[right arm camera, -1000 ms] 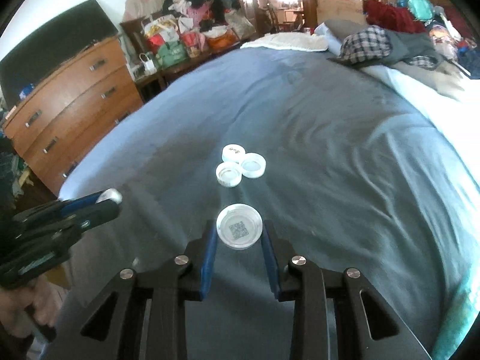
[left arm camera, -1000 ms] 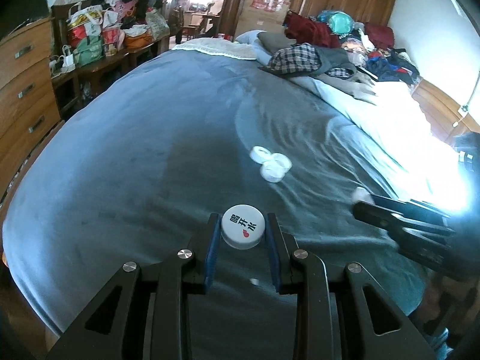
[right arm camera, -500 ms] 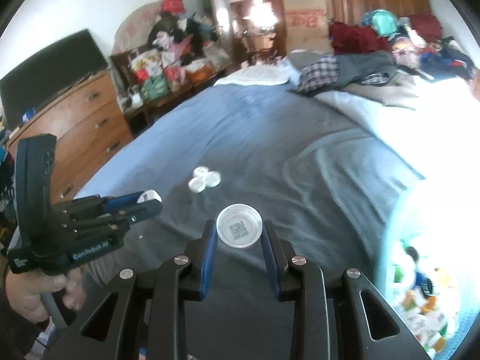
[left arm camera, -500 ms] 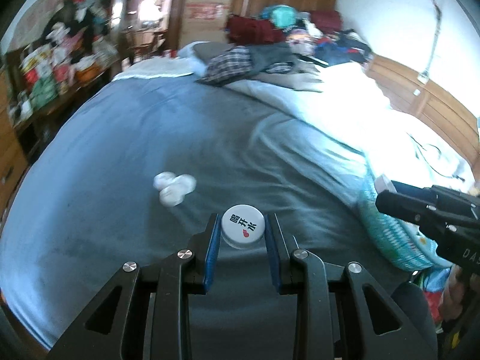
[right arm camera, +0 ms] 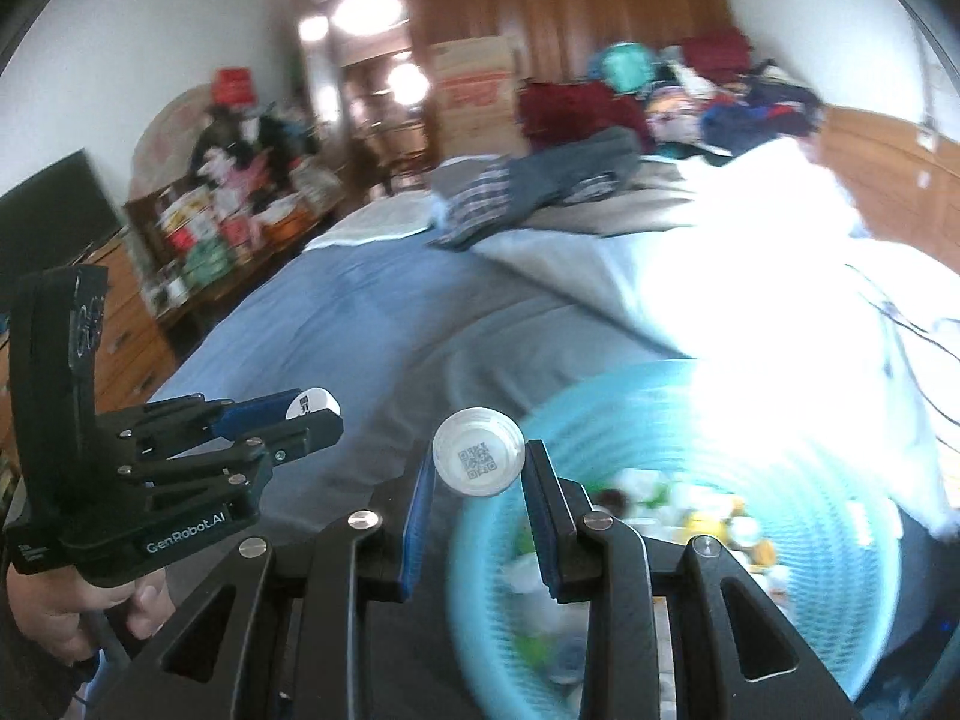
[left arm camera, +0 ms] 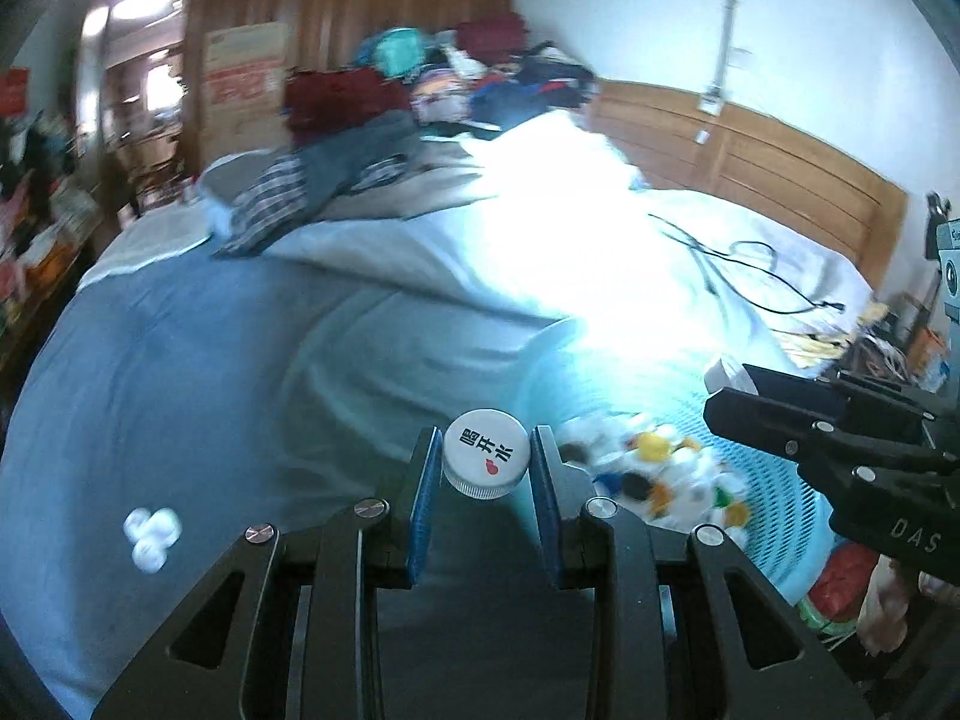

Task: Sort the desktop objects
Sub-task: 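Carry both printed caps over the blue basket and open both tools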

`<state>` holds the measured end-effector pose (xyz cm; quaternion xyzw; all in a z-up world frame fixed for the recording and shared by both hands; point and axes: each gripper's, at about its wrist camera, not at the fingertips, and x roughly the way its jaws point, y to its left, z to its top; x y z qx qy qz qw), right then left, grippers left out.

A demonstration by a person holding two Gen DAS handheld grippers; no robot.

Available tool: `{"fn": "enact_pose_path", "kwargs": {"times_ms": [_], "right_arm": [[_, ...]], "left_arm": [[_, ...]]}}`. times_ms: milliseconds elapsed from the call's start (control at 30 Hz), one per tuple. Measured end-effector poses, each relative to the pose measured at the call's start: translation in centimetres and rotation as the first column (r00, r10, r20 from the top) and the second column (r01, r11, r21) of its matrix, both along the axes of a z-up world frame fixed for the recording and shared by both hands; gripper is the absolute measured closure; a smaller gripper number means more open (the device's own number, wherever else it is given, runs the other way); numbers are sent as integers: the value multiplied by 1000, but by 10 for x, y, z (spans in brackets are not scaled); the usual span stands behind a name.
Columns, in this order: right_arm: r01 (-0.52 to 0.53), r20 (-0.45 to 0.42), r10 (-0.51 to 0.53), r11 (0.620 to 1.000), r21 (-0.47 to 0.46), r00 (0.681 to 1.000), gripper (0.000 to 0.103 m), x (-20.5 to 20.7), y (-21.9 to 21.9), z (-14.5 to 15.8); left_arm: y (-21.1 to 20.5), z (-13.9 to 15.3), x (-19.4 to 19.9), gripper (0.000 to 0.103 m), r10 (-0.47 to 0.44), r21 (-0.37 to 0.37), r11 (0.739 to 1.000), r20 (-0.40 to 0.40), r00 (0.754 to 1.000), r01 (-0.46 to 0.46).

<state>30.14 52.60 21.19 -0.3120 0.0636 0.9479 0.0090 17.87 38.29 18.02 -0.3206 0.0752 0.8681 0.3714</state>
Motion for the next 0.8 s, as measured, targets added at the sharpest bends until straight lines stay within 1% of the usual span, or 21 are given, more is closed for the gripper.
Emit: {"fn": "enact_pose_path", "kwargs": {"times_ms": [200,333,533,800], "right_arm": [[101,-12,-101,995,-16,995,70,21,48,10],[146,-8,-147,989,-32,989,70,33,71,7],[156,-1,-156,987,-46,988,70,36,79,2],[154,-1,-154,987,-49,988,70,32,75,0]], "left_arm": [[56,7,10,78,-76,-42,996,-27,997,75],[75,4,15,78,-101,-70,993,-28,995,99],[83,-4,15,78,-105,-95,990,-15,994,104],[86,-5,15,78,-98,-97,991,-8,995,97]]}}
